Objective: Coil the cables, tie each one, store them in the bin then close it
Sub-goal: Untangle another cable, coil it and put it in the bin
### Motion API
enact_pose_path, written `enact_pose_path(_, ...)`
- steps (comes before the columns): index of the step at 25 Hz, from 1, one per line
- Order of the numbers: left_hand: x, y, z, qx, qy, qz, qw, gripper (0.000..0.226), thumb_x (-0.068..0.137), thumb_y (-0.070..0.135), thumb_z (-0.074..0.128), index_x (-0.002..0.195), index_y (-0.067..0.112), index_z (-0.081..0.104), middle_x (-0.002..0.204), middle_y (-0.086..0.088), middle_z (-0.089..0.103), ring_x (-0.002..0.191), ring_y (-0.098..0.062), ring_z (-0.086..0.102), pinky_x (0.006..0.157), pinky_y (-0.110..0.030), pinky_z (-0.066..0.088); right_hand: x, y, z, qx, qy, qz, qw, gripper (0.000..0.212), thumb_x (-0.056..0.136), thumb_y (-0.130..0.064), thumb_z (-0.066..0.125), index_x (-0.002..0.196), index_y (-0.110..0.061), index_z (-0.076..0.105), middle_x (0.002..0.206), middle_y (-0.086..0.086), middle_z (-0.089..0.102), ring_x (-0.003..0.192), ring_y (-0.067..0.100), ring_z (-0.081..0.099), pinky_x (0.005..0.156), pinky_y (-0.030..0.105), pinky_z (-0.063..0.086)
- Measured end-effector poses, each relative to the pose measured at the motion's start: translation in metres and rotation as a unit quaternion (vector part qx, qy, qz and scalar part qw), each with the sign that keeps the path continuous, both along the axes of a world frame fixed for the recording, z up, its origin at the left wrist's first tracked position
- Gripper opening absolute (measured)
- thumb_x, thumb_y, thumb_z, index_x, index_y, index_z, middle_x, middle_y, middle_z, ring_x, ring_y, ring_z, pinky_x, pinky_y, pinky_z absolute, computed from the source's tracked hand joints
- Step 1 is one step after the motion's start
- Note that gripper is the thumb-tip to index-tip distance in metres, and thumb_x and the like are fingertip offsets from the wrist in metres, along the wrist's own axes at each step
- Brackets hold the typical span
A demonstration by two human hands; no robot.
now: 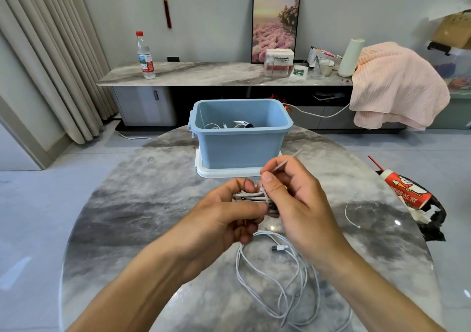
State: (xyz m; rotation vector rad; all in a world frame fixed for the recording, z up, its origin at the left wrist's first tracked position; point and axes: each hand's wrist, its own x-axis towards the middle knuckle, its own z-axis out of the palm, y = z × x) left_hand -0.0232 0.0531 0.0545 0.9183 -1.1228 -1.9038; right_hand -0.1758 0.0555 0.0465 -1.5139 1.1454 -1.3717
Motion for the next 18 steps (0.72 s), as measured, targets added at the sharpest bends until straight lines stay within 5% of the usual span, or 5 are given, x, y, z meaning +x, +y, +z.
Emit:
enact_pose_path(3,-0.003,0.002,0.0,0.058,0.03,-0.003,0.998,0.039,0.072,0.006,0.075,0.104,0.014,0.054,0.072,-0.009,0.057,0.056,-0.016,0.05,0.049,-0.021,0.042,0.003,0.001,-0.004,-0.026,0.033,-0.014,0.999,0.006,0.093,-0.032,0.053,0.091,-0.028,0.056,0.074,-0.007,0.061,0.07,0.015,0.058,0.068,0.048,0.051)
enact_pose_path(9,0.003,-0.001,0.004,0.114,0.1,-0.042,0.987,0.035,0.071,0.007,0.061,0.105,0.01,0.065,0.077,-0.012,0.055,0.062,-0.017,0.049,0.054,-0.022,0.044,0.001,-0.005,-0.004,0.007,-0.018,0.014,1.0,0.011,0.088,-0.027,0.062,0.095,-0.023,0.055,0.076,0.002,0.066,0.06,0.02,0.061,0.06,0.044,0.05)
enact_pose_path(12,0.006,-0.001,0.003,0.093,0.115,-0.049,0.988,0.049,0.062,-0.006,0.055,0.106,0.012,0.068,0.081,-0.014,0.059,0.064,-0.017,0.054,0.056,-0.023,0.047,-0.002,-0.01,-0.005,0.017,-0.034,-0.016,0.999,0.011,0.088,-0.025,0.064,0.096,-0.022,0.056,0.077,0.007,0.068,0.066,0.021,0.063,0.065,0.042,0.051)
enact_pose_path(18,-0.003,0.002,-0.004,0.033,0.046,0.0,0.998,0.053,0.073,-0.004,0.073,0.123,0.011,0.062,0.075,-0.011,0.061,0.058,-0.015,0.053,0.051,-0.021,0.046,-0.004,-0.01,-0.007,0.019,-0.043,-0.047,0.998,0.004,0.091,-0.025,0.061,0.094,-0.025,0.058,0.076,0.013,0.068,0.072,0.025,0.064,0.07,0.049,0.051)
